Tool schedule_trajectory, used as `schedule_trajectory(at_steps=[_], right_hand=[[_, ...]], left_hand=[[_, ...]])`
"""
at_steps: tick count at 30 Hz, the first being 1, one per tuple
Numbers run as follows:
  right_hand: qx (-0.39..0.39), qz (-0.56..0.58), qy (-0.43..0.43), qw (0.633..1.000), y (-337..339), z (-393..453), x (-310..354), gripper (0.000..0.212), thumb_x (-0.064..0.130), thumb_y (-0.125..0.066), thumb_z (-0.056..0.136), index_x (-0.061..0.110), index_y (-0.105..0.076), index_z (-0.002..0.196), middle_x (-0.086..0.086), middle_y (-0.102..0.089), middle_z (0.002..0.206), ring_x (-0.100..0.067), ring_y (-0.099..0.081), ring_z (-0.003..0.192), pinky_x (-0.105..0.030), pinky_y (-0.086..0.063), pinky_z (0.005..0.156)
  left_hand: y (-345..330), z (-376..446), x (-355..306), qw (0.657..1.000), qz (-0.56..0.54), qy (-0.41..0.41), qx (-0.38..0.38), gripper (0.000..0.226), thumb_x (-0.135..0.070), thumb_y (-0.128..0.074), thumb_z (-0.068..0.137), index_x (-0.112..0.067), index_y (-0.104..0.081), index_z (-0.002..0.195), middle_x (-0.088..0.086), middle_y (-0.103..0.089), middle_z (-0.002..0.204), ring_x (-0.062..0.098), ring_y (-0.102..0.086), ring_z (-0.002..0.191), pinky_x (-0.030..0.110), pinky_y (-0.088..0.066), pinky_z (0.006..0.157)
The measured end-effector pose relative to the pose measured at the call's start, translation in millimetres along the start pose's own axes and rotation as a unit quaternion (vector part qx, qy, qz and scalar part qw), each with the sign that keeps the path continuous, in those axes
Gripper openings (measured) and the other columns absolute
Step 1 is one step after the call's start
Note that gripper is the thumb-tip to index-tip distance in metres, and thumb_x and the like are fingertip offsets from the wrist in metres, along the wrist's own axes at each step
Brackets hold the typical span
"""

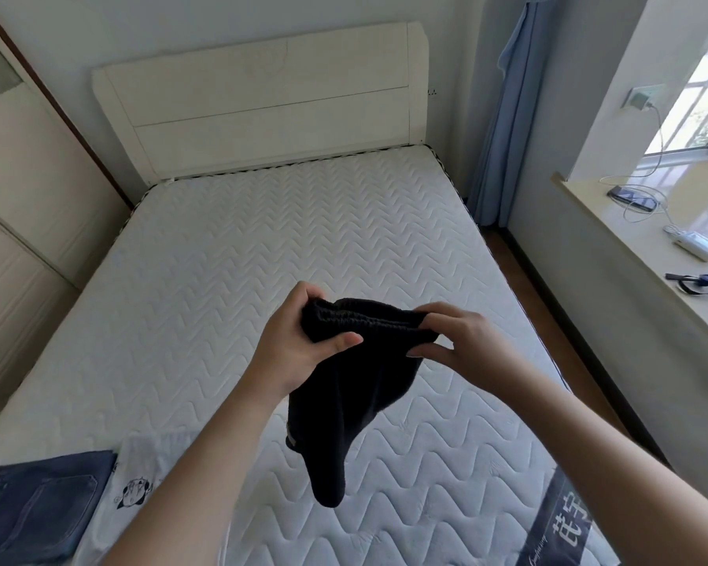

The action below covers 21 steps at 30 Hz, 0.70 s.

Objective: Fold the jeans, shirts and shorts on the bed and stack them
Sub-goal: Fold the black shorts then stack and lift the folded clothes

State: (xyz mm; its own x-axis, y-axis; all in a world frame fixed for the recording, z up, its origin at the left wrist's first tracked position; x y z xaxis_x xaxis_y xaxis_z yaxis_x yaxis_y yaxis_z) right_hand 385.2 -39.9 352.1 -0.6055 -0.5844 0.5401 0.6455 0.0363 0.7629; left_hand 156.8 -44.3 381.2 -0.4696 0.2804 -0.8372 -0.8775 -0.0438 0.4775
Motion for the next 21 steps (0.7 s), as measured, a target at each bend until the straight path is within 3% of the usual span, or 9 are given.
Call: schedule_trajectory(at_steps=[4, 6, 11, 14, 17, 21], right_hand=[[0.003, 0.042, -0.046, 0.998, -3.5, 1.6, -2.0, 0.033, 0.062, -0.057, 0.081, 0.043, -0.048, 0.107, 0.030, -0.059, 0.099, 0.004, -0.058, 0.091, -0.010, -0.044, 0.077], [0.019, 0.057, -0.042, 0.997, -11.4, 2.3, -0.2, 0.038, 0.052, -0.062, 0.085, 0.046, -0.045, 0.119, 0.036, -0.053, 0.108, 0.009, -0.055, 0.097, -0.007, -0.042, 0.080], [0.024, 0.094, -0.033, 0.995, -24.0, 1.4, 3.8, 0.039, 0.030, -0.069, 0.090, 0.034, -0.054, 0.125, 0.026, -0.052, 0.115, 0.006, -0.053, 0.101, -0.005, -0.039, 0.086], [0.054, 0.097, -0.034, 0.993, -31.1, 4.1, 6.6, 0.037, 0.030, -0.072, 0.088, 0.028, -0.057, 0.122, 0.018, -0.054, 0.117, 0.010, -0.053, 0.099, -0.004, -0.039, 0.085], [0.152, 0.070, -0.070, 0.983, -47.3, 6.8, 5.9, 0.048, 0.042, -0.069, 0.088, 0.028, -0.055, 0.131, 0.015, -0.051, 0.123, 0.006, -0.053, 0.096, -0.008, -0.041, 0.083], [0.235, -0.038, -0.079, 0.968, -64.2, 2.1, 2.4, 0.045, 0.048, -0.063, 0.090, 0.026, -0.055, 0.129, 0.005, -0.058, 0.118, -0.015, -0.058, 0.103, -0.030, -0.049, 0.085]], left_hand=[[7.3, -5.7, 4.9, 1.000, -0.004, -0.007, 0.001, 0.050, -0.057, -0.083, 0.060, -0.037, -0.043, 0.083, -0.022, -0.049, 0.069, -0.002, -0.046, 0.064, 0.007, -0.038, 0.062], [8.9, -7.5, 6.1, 1.000, -0.009, -0.004, -0.006, 0.050, -0.059, -0.079, 0.059, -0.033, -0.044, 0.084, -0.022, -0.047, 0.068, -0.001, -0.044, 0.063, 0.008, -0.037, 0.061], [13.0, -9.4, 11.9, 0.999, -0.029, 0.001, -0.020, 0.055, -0.059, -0.079, 0.059, -0.026, -0.045, 0.087, -0.020, -0.047, 0.068, 0.001, -0.043, 0.063, 0.011, -0.038, 0.061], [13.3, -10.3, 12.3, 0.999, -0.031, -0.003, -0.024, 0.053, -0.059, -0.079, 0.059, -0.029, -0.045, 0.086, -0.021, -0.049, 0.069, 0.001, -0.045, 0.064, 0.009, -0.038, 0.062], [11.4, -11.2, 11.0, 0.999, -0.023, -0.007, -0.033, 0.052, -0.060, -0.077, 0.059, -0.031, -0.043, 0.086, -0.021, -0.050, 0.071, 0.001, -0.046, 0.065, 0.010, -0.039, 0.063], [6.0, -13.1, 9.9, 1.000, -0.004, -0.012, -0.010, 0.051, -0.060, -0.076, 0.060, -0.030, -0.044, 0.086, -0.022, -0.052, 0.073, 0.000, -0.049, 0.068, 0.010, -0.039, 0.063]])
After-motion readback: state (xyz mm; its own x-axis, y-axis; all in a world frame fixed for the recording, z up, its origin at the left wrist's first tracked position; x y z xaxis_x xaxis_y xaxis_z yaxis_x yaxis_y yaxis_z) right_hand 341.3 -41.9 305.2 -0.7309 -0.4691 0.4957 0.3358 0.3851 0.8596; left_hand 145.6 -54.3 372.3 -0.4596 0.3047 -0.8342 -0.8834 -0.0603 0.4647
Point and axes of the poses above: each hand's wrist, its own z-axis towards the middle knuckle, its own y-axis out of the back of the hand, x = y × z, the point moved 6 cm from there along z, towards the middle knuckle
